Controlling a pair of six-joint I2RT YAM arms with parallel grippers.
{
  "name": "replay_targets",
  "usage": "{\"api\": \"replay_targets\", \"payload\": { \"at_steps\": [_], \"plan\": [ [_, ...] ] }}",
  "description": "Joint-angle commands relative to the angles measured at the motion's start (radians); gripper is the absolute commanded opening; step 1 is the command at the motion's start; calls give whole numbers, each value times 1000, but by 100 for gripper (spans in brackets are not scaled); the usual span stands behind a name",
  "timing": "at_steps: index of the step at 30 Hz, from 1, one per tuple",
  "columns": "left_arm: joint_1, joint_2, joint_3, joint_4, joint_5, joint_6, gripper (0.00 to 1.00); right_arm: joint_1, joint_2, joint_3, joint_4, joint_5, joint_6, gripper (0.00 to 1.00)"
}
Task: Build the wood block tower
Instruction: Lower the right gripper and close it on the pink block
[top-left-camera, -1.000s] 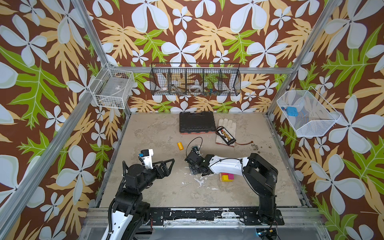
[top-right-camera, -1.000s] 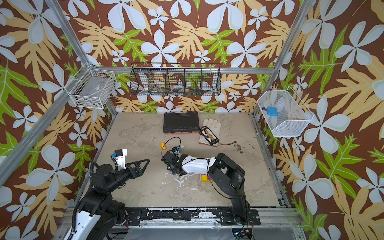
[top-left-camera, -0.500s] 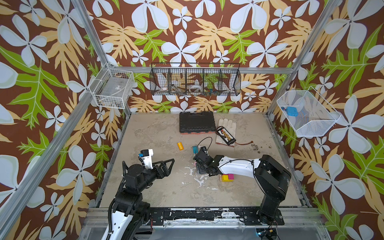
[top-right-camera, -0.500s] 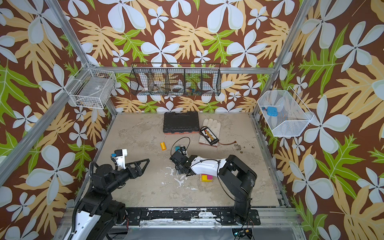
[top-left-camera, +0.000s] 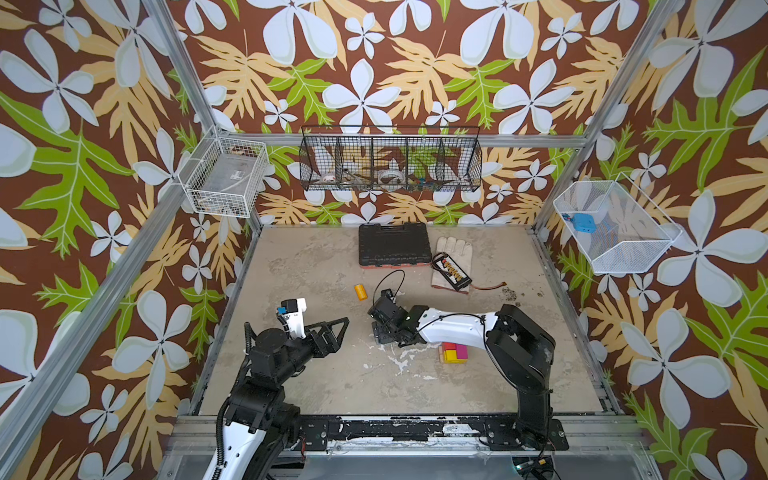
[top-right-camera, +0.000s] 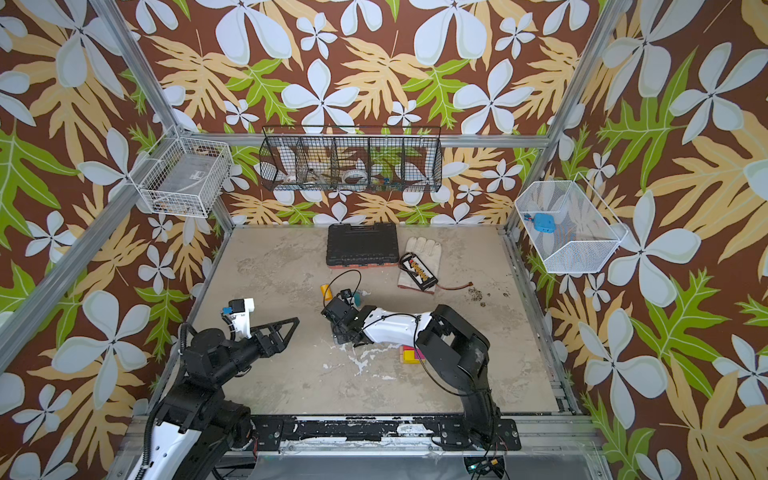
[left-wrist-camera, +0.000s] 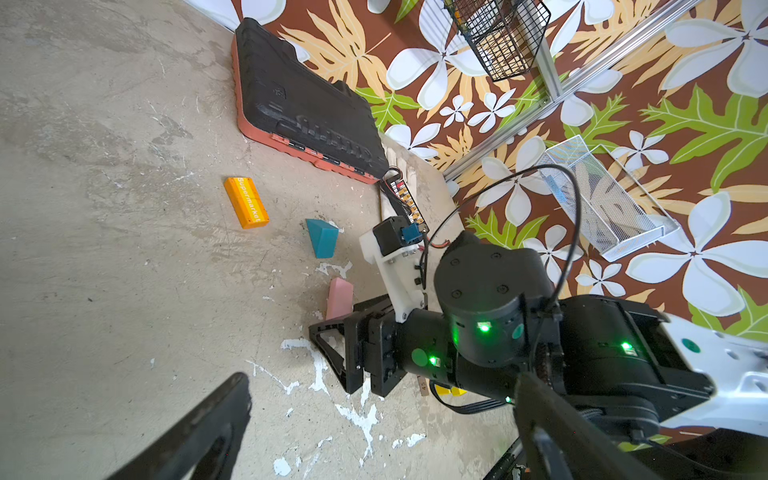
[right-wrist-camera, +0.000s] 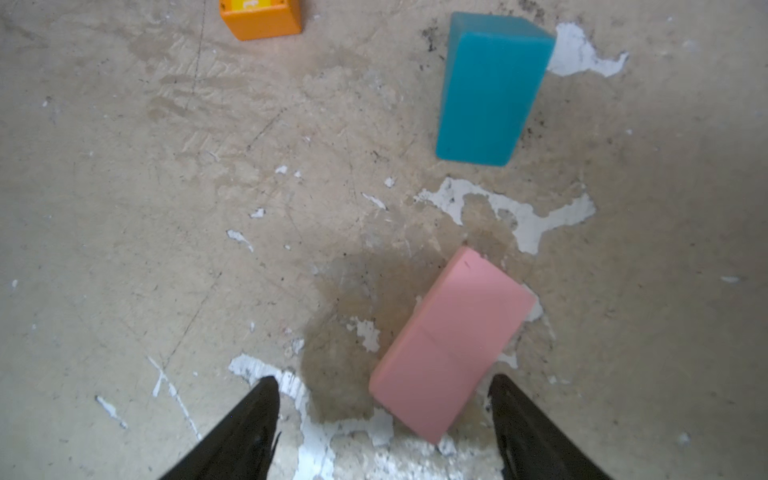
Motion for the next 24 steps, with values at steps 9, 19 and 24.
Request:
{"api": "replay_targets", "payload": {
  "at_steps": [9,19,24],
  "plan": [
    [0,-2,0,15,-3,6,100,-29,71,65,-37,17,-1,67],
    [0,-1,0,14,-1,5,100,-29,71,80,-51,17,-5,39],
    [0,-3,0,14,-1,5,100,-29,26,63,-53,15,-4,33]
  ]
}}
